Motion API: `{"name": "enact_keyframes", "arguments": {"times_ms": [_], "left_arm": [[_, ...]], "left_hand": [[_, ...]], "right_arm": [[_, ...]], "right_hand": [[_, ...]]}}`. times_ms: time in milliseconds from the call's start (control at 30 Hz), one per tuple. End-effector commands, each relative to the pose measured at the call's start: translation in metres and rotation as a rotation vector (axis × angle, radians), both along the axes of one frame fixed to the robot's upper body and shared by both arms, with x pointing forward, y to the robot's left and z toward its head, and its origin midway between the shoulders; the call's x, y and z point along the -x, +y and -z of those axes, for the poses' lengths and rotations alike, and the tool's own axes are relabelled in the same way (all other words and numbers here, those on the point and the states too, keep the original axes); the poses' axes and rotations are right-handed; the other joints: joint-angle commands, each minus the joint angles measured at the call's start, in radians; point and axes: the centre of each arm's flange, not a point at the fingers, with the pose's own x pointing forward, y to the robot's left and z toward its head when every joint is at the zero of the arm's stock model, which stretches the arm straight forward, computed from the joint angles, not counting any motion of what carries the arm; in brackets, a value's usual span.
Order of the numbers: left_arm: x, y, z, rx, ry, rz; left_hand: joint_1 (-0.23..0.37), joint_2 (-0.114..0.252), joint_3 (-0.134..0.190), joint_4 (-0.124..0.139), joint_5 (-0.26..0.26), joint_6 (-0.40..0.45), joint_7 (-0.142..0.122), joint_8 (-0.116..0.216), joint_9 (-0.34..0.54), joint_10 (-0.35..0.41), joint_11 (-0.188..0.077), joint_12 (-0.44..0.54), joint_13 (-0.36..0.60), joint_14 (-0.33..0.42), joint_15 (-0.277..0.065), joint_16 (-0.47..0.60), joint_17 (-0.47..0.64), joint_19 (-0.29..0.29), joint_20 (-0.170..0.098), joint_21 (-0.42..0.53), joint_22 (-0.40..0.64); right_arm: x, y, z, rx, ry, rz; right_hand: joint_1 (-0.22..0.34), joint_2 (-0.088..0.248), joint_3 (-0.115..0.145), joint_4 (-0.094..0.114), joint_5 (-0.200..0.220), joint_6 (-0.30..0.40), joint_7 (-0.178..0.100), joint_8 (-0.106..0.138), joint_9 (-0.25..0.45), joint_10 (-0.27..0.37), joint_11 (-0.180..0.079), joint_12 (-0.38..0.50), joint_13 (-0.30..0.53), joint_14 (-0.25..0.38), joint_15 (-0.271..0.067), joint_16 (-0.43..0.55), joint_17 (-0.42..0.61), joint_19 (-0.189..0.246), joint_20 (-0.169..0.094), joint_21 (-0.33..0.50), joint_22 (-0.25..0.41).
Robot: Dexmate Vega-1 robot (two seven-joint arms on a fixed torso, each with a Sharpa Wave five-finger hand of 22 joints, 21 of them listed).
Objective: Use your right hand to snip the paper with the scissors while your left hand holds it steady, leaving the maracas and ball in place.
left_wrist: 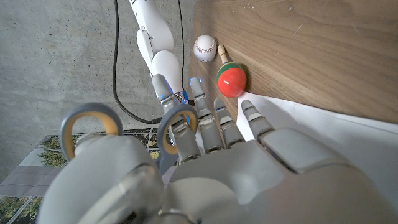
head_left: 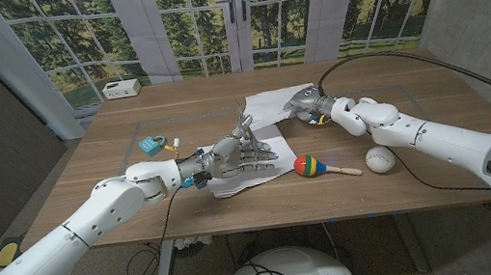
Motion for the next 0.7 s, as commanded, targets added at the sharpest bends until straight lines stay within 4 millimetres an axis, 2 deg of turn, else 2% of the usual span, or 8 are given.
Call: {"name": "enact_keyframes", "arguments": {"times_ms": [33, 400, 700], "left_arm": [[-0.001, 0.001, 0.0, -0.002, -0.001, 0.003], [-0.002, -0.001, -0.002, -0.006, -0.003, 0.006], [-0.002, -0.002, -0.003, -0.009, -0.003, 0.006]], "left_hand": [[-0.001, 0.011, 0.0, 0.001, 0.01, -0.006, 0.054, -0.004, 0.006, 0.082, -0.074, 0.005, 0.004, 0.009, -0.034, 0.007, 0.001, -0.001, -0.001, 0.006, 0.002], [-0.002, 0.012, 0.0, 0.002, 0.01, -0.002, 0.054, -0.004, 0.006, 0.085, -0.073, 0.006, 0.005, 0.009, -0.034, 0.007, 0.001, 0.0, -0.001, 0.007, 0.002], [-0.003, 0.013, 0.0, 0.002, 0.01, -0.004, 0.055, -0.006, 0.007, 0.084, -0.073, 0.005, 0.005, 0.009, -0.034, 0.007, 0.001, 0.0, -0.001, 0.007, 0.002]], "right_arm": [[0.008, -0.008, 0.0, -0.072, -0.129, -0.064], [0.015, -0.017, -0.004, -0.155, -0.205, -0.131], [0.021, -0.022, -0.005, -0.227, -0.27, -0.177]], "right_hand": [[-0.01, -0.001, 0.005, 0.008, -0.004, 0.03, 0.001, 0.009, 0.004, 0.018, 0.002, 0.013, 0.012, 0.02, -0.157, -0.004, 0.015, 0.005, -0.091, 0.022, 0.003], [-0.03, -0.003, 0.011, 0.021, -0.006, 0.067, 0.001, 0.005, 0.002, 0.037, 0.001, 0.006, 0.002, 0.022, -0.157, -0.038, 0.024, -0.007, -0.095, 0.054, 0.0], [-0.037, -0.006, 0.013, 0.02, -0.006, 0.094, 0.0, 0.004, 0.001, 0.059, 0.003, 0.009, 0.001, 0.043, -0.157, -0.045, 0.035, -0.012, -0.092, 0.075, -0.003]]}}
